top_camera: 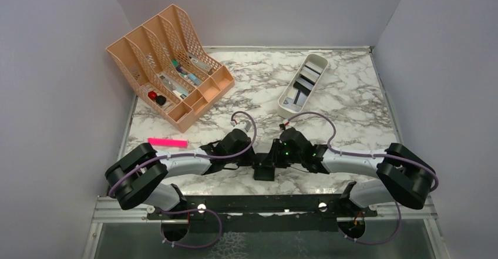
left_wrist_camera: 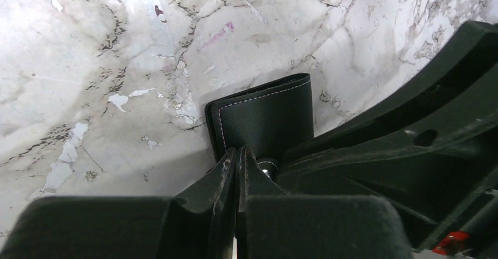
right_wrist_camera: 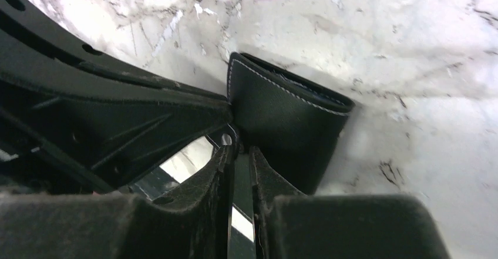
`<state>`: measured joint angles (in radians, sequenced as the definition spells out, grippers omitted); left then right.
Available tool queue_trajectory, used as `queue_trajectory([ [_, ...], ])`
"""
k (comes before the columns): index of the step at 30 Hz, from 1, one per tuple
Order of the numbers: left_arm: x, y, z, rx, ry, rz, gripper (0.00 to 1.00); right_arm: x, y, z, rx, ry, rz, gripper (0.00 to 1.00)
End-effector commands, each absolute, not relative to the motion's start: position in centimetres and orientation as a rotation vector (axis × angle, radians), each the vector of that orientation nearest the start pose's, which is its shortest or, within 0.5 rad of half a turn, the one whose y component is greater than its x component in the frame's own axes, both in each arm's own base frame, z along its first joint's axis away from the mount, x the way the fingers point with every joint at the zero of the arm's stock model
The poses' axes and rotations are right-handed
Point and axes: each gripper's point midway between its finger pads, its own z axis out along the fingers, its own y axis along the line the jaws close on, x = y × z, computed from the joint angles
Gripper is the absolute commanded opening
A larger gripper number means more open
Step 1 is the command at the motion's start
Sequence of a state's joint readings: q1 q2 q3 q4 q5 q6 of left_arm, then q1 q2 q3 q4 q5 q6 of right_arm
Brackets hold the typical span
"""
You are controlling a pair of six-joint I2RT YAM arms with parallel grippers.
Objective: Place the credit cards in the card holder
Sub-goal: Close the card holder at the center of the board.
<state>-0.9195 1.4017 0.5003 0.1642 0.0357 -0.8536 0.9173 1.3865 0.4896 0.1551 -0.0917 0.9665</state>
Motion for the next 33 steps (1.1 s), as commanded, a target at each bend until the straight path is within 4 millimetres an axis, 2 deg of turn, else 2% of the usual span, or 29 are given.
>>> queue_trajectory([
  [1,15.2,-26.2,-0.6,0.113,2.627,-0.735,0.05,15.9,27.2,3.4,-0.059,2.622,0.785,0.23],
  [4,15.0,-26.3,-0.5,0.110,2.619,-0.738,0.05,16.5,27.8,5.2,-0.088,2.586,0.795,0.24],
  [8,15.0,-26.4,-0.5,0.112,2.612,-0.739,0.05,16.9,28.4,6.7,-0.122,2.566,0.812,0.21],
  [13,15.0,-26.5,-0.5,0.111,2.613,-0.732,0.05,17.0,29.9,7.8,-0.183,2.543,0.886,0.11],
  [17,15.0,-26.6,-0.7,0.110,2.618,-0.725,0.05,16.7,31.0,8.3,-0.217,2.541,0.912,0.11],
  [27,15.2,-26.7,-0.3,0.103,2.607,-0.725,0.05,15.8,31.9,6.3,-0.250,2.609,0.849,0.15],
  [33,15.9,-27.2,0.5,0.109,2.589,-0.713,0.05,15.8,30.9,5.7,-0.186,2.636,0.781,0.19],
])
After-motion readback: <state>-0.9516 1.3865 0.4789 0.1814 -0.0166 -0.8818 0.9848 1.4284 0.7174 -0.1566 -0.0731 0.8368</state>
